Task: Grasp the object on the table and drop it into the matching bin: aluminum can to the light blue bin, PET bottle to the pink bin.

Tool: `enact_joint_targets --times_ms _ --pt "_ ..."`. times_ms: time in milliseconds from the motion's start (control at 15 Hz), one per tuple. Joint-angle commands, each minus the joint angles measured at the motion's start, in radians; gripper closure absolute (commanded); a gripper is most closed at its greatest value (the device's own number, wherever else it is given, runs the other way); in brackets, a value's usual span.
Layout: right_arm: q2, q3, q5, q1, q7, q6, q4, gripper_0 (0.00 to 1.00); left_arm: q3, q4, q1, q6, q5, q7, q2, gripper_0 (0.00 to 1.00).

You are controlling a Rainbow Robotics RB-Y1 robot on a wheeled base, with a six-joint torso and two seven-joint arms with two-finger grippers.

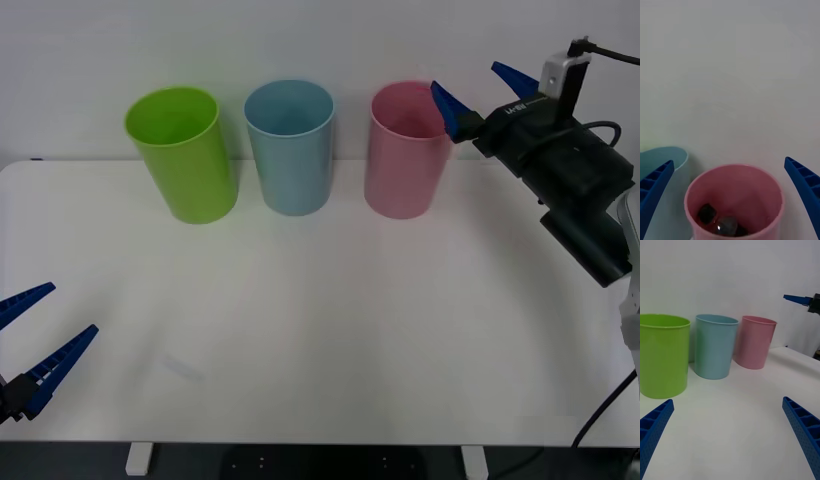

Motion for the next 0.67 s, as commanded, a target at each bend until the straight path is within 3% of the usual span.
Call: enact_joint_targets --times_ms 67,333,667 --pt "-0.025 -0.002 -0.041 0.113 -0.011 -0.001 -0.106 0.00 0.000 0.000 0.000 0.000 0.000 0.000 0.000 0.00" --pt "-0.048 -0.026 -0.099 0.271 -0.002 -0.013 -0.232 0.00 0.000 0.000 0.000 0.000 0.000 0.000 0.000 0.00" --pt "-0.050 -0.102 -0.153 0.423 0.050 -0.128 -0.296 0.00 0.000 0.000 0.000 0.000 0.000 0.000 0.000 0.00"
